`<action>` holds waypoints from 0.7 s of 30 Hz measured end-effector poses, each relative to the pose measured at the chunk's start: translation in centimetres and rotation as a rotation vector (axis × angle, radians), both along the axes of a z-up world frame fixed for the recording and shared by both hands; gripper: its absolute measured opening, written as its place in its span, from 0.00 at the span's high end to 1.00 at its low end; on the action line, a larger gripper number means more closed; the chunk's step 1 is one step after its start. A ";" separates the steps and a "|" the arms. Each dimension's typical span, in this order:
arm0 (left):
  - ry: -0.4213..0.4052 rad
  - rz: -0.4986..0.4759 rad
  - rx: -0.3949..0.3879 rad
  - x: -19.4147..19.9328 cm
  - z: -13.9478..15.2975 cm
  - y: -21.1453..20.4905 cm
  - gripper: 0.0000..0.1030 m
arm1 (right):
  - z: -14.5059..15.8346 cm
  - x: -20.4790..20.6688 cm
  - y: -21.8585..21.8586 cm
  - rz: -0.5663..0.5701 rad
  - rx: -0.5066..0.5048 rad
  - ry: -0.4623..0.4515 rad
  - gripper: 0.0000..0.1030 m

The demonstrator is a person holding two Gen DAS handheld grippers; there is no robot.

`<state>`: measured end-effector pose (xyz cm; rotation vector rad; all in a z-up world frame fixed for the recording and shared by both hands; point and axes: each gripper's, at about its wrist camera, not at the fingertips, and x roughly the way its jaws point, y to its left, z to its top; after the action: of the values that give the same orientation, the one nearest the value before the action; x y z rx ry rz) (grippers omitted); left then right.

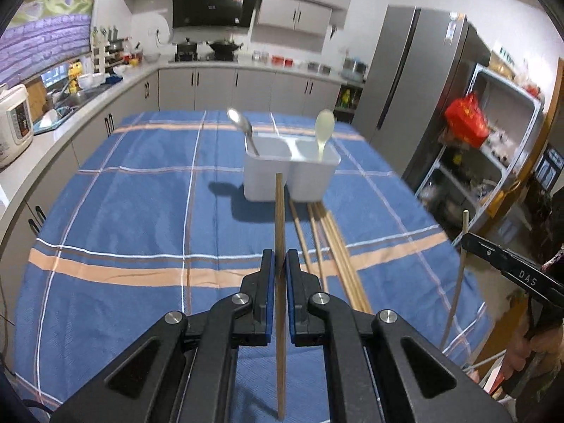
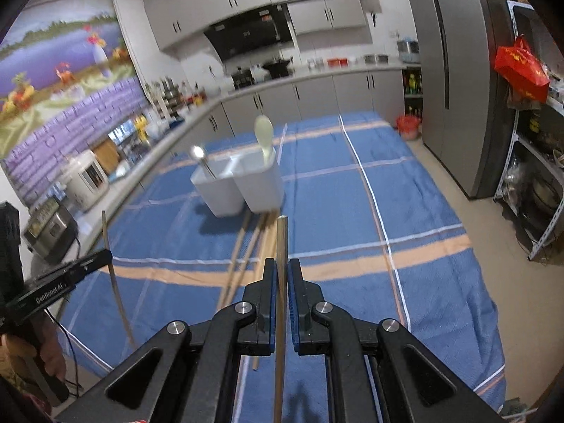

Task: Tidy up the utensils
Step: 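Lift the chopstick with the left gripper while the right gripper lifts its chopstick, then drop the chopstick into the caddy with the left gripper while the right drops its chopstick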

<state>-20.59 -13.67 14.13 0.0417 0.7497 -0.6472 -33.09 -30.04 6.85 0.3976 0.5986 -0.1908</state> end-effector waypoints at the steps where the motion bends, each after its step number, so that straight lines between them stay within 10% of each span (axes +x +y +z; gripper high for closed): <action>1: -0.009 0.003 -0.009 -0.2 0.3 0.2 0.95 | 0.3 -0.2 0.2 -0.001 -0.001 -0.012 0.94; 21: -0.118 -0.002 -0.102 -1.9 5.3 1.6 0.95 | 3.9 -0.5 0.9 0.016 -0.032 -0.109 0.94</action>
<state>-22.47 -12.10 19.43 -0.0131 0.6021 -0.6787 -33.58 -29.09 10.75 0.3697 0.4906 -0.1618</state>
